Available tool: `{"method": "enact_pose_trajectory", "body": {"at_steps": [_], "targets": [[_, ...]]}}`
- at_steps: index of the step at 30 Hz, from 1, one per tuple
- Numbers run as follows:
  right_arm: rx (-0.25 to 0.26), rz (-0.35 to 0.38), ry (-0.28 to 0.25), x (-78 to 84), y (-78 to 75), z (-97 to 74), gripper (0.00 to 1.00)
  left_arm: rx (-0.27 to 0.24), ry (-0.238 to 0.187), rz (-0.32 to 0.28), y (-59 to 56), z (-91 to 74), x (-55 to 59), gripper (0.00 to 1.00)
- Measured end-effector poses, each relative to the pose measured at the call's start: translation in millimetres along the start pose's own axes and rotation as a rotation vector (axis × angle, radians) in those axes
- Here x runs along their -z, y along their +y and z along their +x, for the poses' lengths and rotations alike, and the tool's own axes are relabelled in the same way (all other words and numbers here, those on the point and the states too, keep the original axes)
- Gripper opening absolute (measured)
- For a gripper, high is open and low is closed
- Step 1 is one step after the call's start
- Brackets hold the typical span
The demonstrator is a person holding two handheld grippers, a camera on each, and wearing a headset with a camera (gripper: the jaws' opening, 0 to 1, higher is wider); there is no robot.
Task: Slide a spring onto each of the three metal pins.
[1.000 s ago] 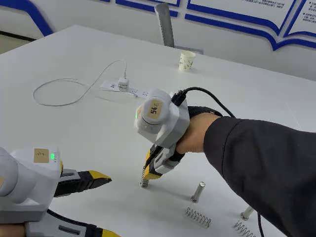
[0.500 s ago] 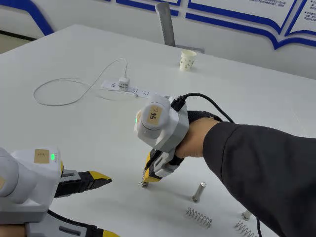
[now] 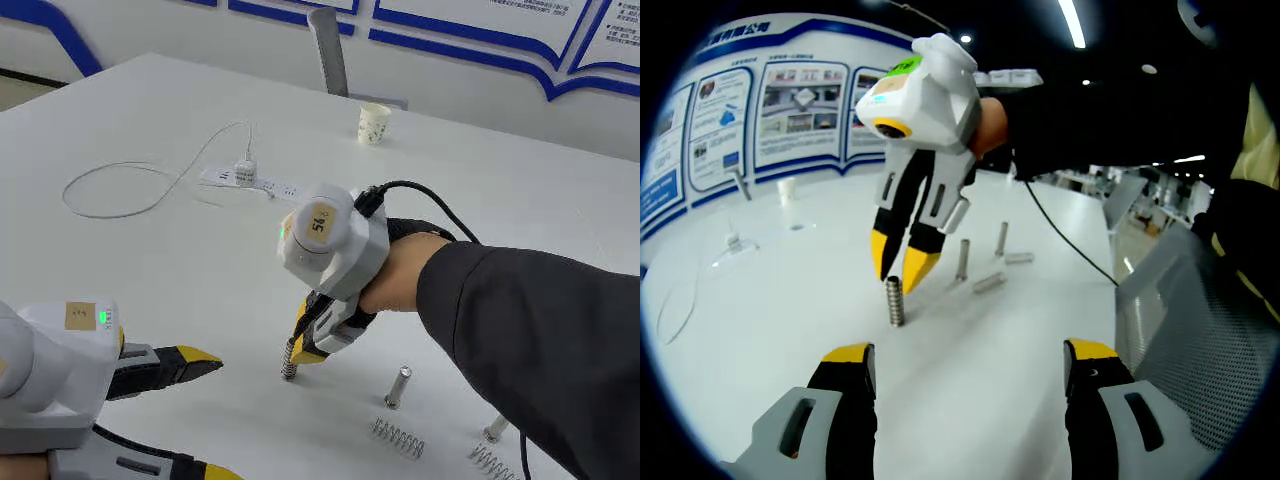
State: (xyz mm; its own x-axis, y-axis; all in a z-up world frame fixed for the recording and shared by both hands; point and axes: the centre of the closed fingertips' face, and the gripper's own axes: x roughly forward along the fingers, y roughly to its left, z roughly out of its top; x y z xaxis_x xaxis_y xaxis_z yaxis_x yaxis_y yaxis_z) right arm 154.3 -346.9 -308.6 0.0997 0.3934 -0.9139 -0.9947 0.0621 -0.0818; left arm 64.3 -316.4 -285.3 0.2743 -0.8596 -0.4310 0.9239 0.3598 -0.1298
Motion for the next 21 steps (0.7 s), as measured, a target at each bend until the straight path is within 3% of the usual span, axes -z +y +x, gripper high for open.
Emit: {"method": "enact_pose_trajectory", "body": {"at_steps": [21], "targets": [[0.076, 0.038, -0.081, 8.1, 4.2, -45.7, 0.19, 0.0, 0.005, 0.013, 0.9, 0.8, -3.2, 0.79]]}}
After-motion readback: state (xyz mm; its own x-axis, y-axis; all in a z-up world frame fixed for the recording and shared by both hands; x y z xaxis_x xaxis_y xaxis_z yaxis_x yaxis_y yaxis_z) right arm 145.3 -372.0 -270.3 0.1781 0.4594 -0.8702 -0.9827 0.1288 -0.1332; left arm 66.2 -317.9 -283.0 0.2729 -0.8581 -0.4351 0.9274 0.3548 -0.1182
